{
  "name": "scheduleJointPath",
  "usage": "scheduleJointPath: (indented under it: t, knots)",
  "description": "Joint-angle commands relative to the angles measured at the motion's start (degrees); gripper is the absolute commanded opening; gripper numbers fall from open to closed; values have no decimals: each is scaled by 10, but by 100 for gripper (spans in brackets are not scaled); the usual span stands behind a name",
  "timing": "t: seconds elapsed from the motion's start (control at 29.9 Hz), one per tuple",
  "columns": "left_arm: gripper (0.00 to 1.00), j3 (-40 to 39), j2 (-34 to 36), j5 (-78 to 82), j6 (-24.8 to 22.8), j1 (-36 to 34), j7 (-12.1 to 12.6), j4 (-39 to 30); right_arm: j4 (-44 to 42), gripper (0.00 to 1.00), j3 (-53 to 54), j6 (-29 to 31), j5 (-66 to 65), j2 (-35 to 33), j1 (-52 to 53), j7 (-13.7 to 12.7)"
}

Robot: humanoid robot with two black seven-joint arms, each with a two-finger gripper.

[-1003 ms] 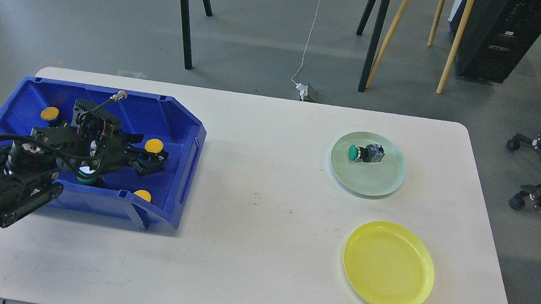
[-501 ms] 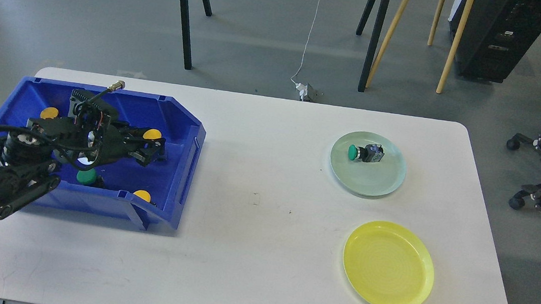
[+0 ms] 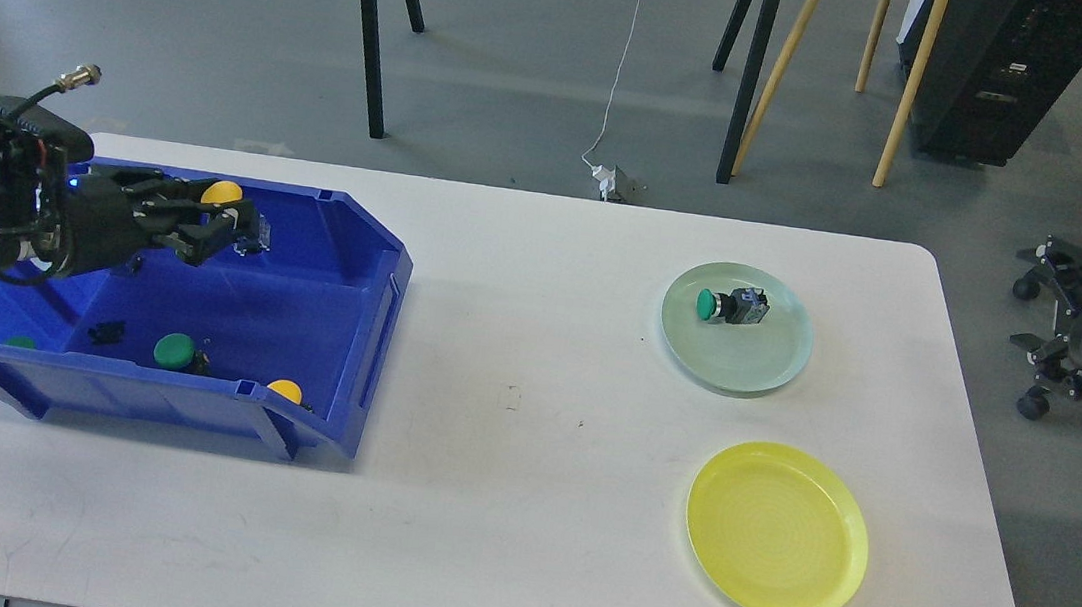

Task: Pass button and place on color plate
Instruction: 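Lift the yellow button and pass it to the right gripper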

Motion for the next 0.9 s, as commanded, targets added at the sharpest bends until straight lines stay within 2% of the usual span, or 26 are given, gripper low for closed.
scheduleJointPath:
  t: [0.0, 0.07, 0.13, 0.27, 0.43, 0.6, 0.87]
  knots:
    - [32, -48, 24, -67, -60, -14, 1, -58, 1, 97, 9, -3, 1, 24, 17, 8]
    - [32, -80, 18, -112, -111, -35, 9, -78, 3, 97, 21, -4, 1, 39, 26, 11]
    - [32, -102, -1, -162, -155, -57, 27, -85, 8, 97, 38, -5, 2, 48, 32, 12]
    - [32, -109, -72, -265, -203, -124, 67, -77, 36, 97, 65, -6, 2, 67, 46, 16]
    - [33, -103, -132, -350, -222, -174, 81, -39, 76, 97, 99, -7, 2, 91, 64, 23]
    - [33, -102, -204, -390, -226, -189, 85, 6, 116, 96, 127, -10, 2, 125, 79, 30]
    - [33, -102, -281, -443, -226, -210, 96, 67, 151, 96, 134, -16, 3, 183, 111, 44]
